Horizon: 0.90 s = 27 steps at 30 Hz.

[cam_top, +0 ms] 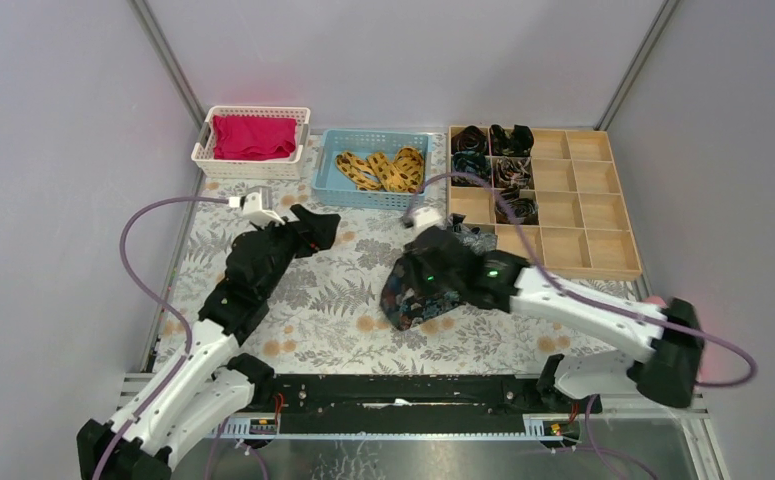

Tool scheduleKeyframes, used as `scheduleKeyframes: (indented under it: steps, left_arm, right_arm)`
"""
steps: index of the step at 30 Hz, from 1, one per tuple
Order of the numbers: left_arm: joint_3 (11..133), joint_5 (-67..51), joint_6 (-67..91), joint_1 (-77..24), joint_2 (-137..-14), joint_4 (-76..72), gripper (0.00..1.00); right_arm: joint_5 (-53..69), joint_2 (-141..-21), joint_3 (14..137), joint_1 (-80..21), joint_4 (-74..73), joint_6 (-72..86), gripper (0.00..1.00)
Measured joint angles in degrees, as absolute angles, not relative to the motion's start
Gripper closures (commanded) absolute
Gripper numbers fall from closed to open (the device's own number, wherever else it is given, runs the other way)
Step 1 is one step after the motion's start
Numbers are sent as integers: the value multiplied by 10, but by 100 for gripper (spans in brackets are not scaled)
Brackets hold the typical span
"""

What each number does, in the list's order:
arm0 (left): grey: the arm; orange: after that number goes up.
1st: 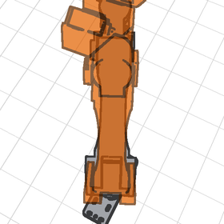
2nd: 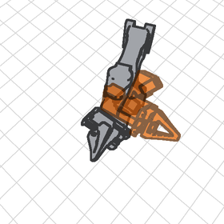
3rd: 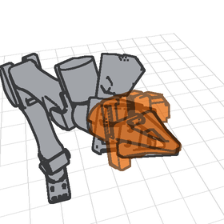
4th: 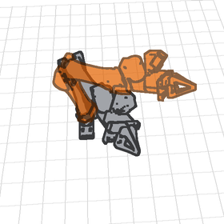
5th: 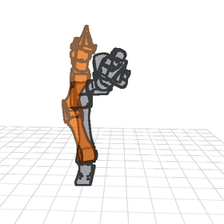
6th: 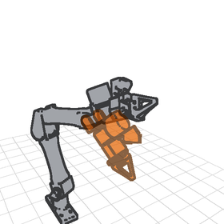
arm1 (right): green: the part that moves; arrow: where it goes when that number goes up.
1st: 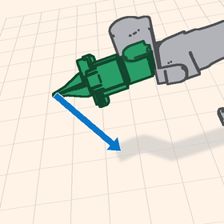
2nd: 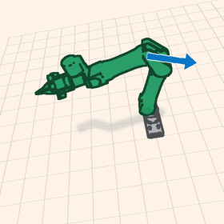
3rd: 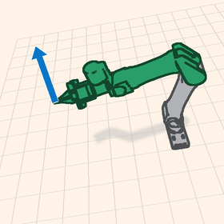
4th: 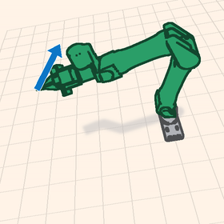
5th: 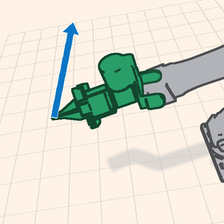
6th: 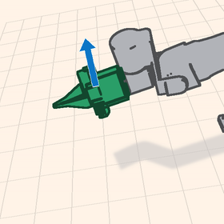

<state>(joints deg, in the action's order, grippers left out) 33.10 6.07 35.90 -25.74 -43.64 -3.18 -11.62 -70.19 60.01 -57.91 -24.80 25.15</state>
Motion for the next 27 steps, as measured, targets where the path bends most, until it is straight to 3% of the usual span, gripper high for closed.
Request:
scheduleKeyframes:
  steps: [8, 13, 15, 21, 27]
  left_arm:
    - [331, 142, 364, -257, -356, 49, 7]
    - [331, 181, 367, -257, -340, 88, 7]
    - [331, 194, 369, -257, -339, 101, 7]
    - [331, 217, 376, -257, -351, 118, 7]
    - [341, 209, 377, -258, -391, 119, 9]
  right_arm:
    - [-83, -976, 713, -692, -199, 249, 100]
    - [-61, -1089, 776, -698, -175, 248, 56]
    - [-65, -1109, 781, -698, -172, 246, 50]
    - [-130, -1056, 745, -698, -176, 245, 21]
    - [-223, -833, 643, -698, -196, 269, 21]
